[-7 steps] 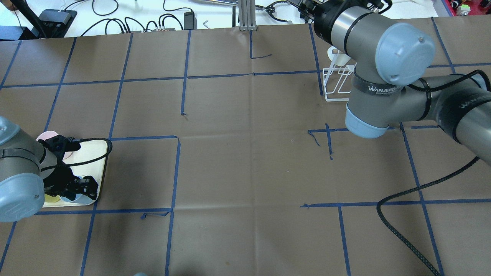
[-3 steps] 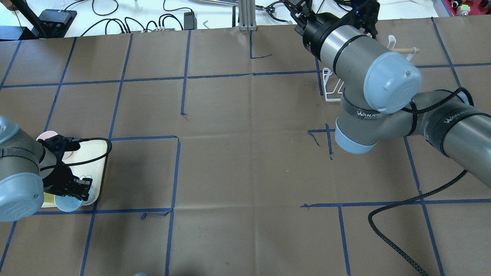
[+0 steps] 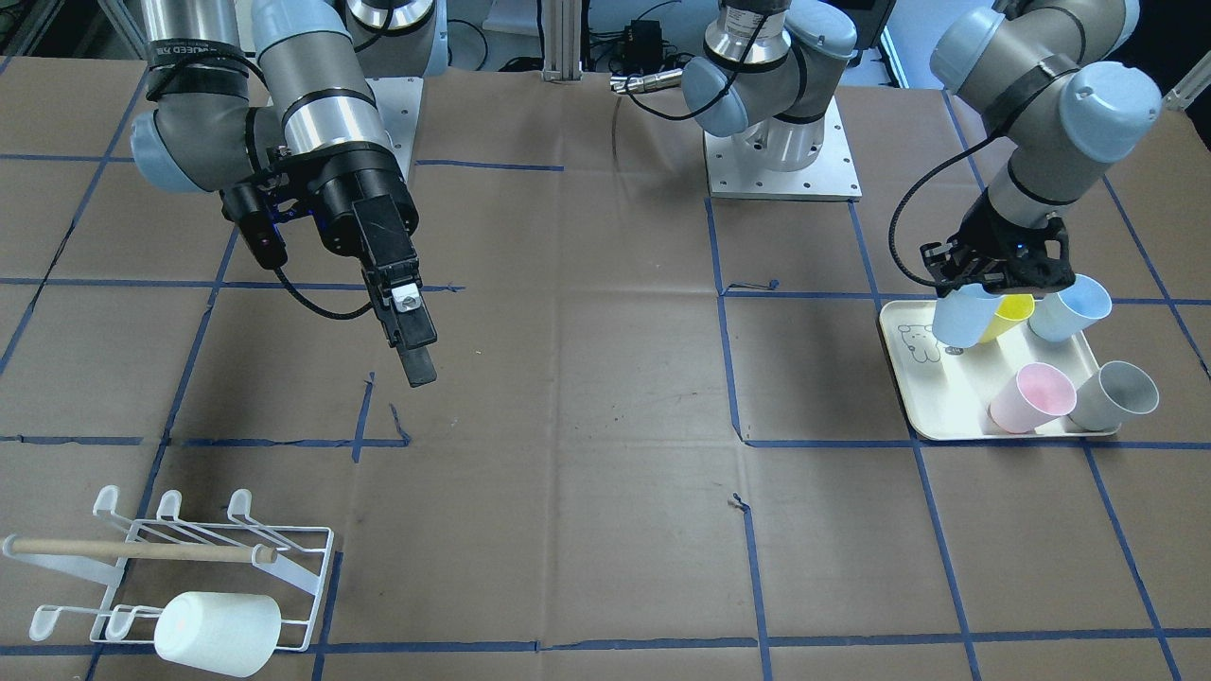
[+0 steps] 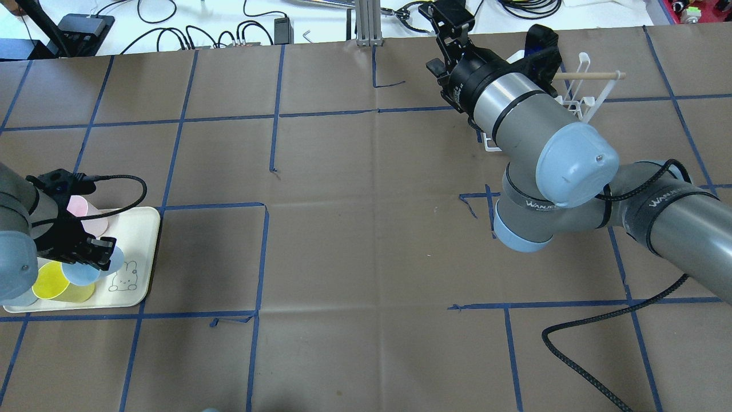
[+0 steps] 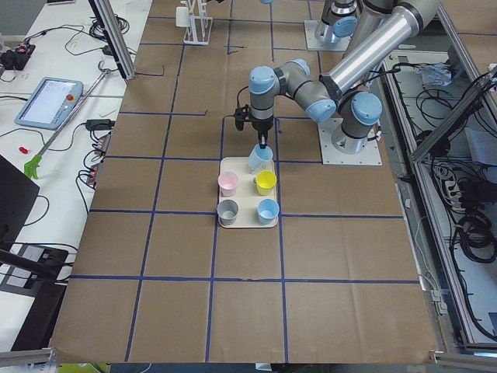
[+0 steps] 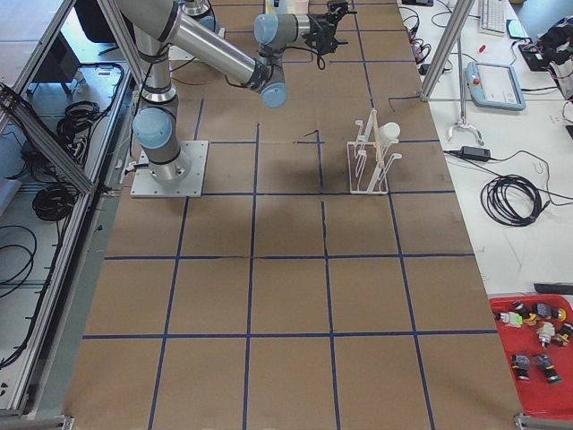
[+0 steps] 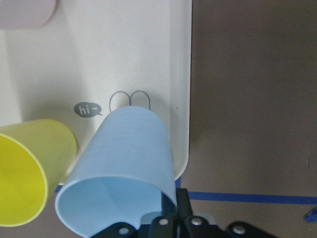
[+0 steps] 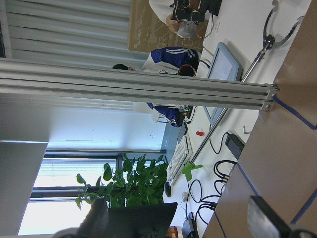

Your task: Transfer IKEA cup to right arm and place on rack

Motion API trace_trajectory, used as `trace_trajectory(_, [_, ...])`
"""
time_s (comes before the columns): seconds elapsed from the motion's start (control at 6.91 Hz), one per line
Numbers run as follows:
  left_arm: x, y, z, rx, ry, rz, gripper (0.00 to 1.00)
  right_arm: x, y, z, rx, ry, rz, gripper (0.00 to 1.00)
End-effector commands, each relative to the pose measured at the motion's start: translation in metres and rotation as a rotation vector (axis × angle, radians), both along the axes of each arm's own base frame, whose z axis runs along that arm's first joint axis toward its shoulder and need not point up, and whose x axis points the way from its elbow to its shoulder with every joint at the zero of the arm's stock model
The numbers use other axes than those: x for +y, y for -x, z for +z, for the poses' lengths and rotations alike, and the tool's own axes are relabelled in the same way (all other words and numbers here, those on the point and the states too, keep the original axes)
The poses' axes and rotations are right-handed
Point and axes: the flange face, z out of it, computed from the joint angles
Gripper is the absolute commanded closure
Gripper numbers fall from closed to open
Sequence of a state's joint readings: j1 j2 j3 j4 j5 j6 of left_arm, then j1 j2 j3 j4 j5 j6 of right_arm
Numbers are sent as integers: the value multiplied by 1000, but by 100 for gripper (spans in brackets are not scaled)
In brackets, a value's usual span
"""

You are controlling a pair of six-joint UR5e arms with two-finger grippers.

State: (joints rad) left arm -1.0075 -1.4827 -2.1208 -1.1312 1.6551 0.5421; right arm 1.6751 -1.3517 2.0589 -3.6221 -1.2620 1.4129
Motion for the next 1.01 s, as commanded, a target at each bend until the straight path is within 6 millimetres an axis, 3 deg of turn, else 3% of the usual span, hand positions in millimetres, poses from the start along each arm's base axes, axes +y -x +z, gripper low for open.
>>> trace_trajectory(0.0, [-36,-3,75,22,17,-20,100,-1,0,-1,-3,-1,-6,0])
trace_trajectory(0.14, [-52,7,103,40,27,-32,100,-1,1,1,-1,3,-16,0])
trace_trajectory(0.29, [-67,8,116,46,21,-20,100,-3,1,0,11,-3,-14,0])
trace_trajectory(0.58, [-97,12,117,159,86,-35,100,-4,1,-3,13,-10,-13,0])
trace_trajectory(0.87, [-117,44,127,324,246,-105,100,-4,1,-8,7,-29,-17,0])
